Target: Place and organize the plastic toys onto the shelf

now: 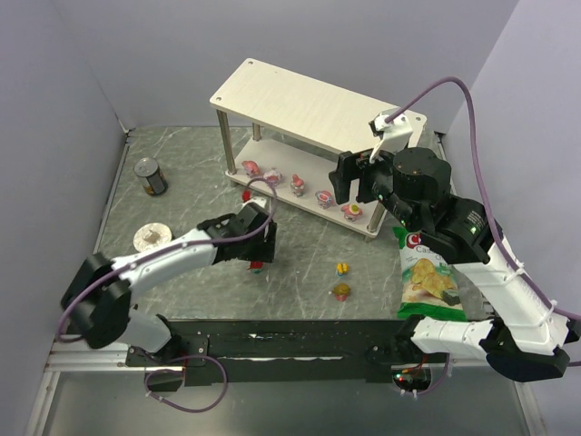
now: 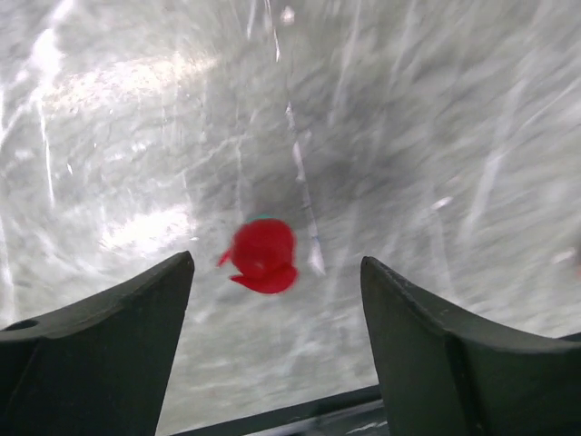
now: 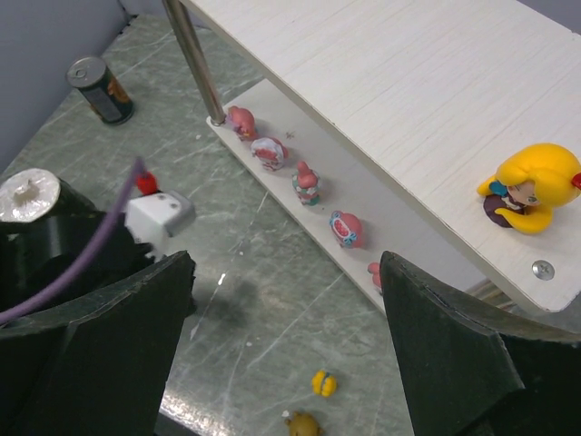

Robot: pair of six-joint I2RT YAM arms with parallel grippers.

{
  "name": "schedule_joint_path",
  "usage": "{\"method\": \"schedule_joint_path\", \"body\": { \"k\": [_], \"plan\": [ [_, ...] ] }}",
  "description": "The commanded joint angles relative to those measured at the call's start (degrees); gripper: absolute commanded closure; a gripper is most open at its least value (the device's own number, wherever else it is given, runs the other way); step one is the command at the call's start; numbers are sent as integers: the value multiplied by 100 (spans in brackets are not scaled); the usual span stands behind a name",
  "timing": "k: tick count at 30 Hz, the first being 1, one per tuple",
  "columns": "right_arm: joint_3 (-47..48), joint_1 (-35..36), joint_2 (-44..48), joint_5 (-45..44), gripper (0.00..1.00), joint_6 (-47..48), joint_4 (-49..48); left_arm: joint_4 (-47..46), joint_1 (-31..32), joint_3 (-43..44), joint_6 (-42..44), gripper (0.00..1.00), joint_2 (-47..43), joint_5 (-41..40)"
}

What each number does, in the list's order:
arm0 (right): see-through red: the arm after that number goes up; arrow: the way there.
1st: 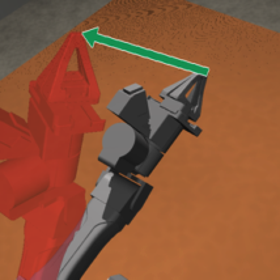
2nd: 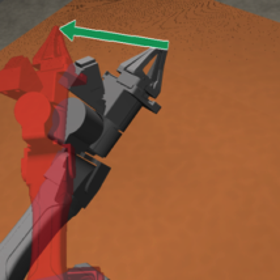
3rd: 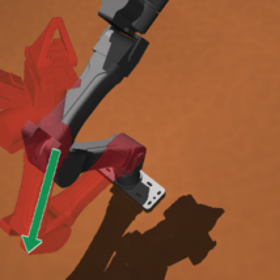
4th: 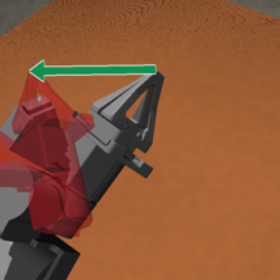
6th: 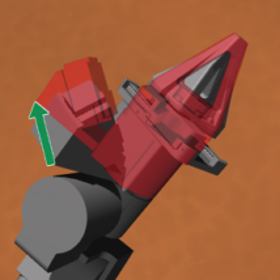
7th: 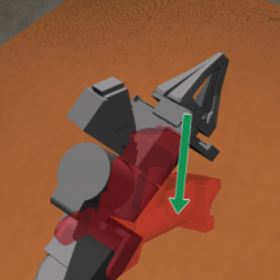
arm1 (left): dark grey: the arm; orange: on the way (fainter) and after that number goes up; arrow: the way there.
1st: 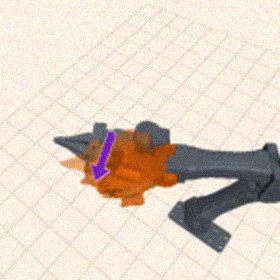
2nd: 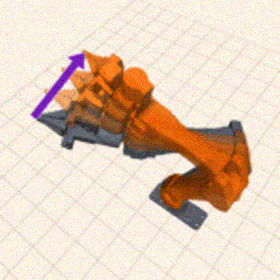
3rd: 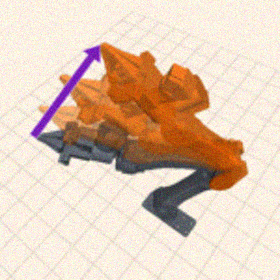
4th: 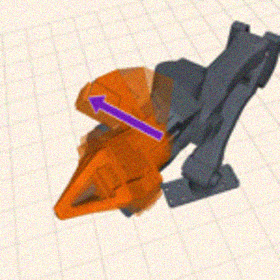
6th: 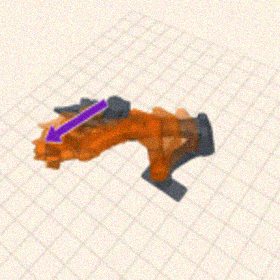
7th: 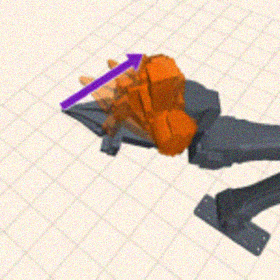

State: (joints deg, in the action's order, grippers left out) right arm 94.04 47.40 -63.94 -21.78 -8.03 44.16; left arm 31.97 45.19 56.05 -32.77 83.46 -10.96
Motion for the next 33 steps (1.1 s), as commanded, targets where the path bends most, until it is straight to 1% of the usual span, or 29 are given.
{"method": "schedule_joint_path", "body": {
  "k": [1,3,5,7,11,14,18,26,32,33],
  "plan": [
    [18,33,31,7,9,47,-74,-954,323,-646,-1512,25,-708,-854],
    [35,33,5,25,9,83,-57,-1095,438,-779,-1653,28,-814,-1056],
    [27,42,5,25,9,144,-57,-1193,578,-842,-1662,31,-735,-1372],
    [53,41,-13,34,9,162,-31,-1105,692,-789,-1758,31,-604,-1723],
    [79,33,-31,25,9,223,22,-912,886,-648,-2022,34,-235,-2146],
    [53,42,-22,25,9,223,22,-806,1018,-631,-2251,36,-120,-2375],
    [44,42,-22,60,9,241,31,-771,1027,-639,-2400,37,-14,-2481],
    [62,42,-48,16,9,337,14,-894,1036,-692,-2418,40,214,-2472],
    [62,33,-92,7,9,355,5,-1017,1036,-806,-2444,45,250,-2516],
    [62,41,-92,7,9,346,5,-1052,1036,-824,-2436,47,250,-2507]
  ]
}}
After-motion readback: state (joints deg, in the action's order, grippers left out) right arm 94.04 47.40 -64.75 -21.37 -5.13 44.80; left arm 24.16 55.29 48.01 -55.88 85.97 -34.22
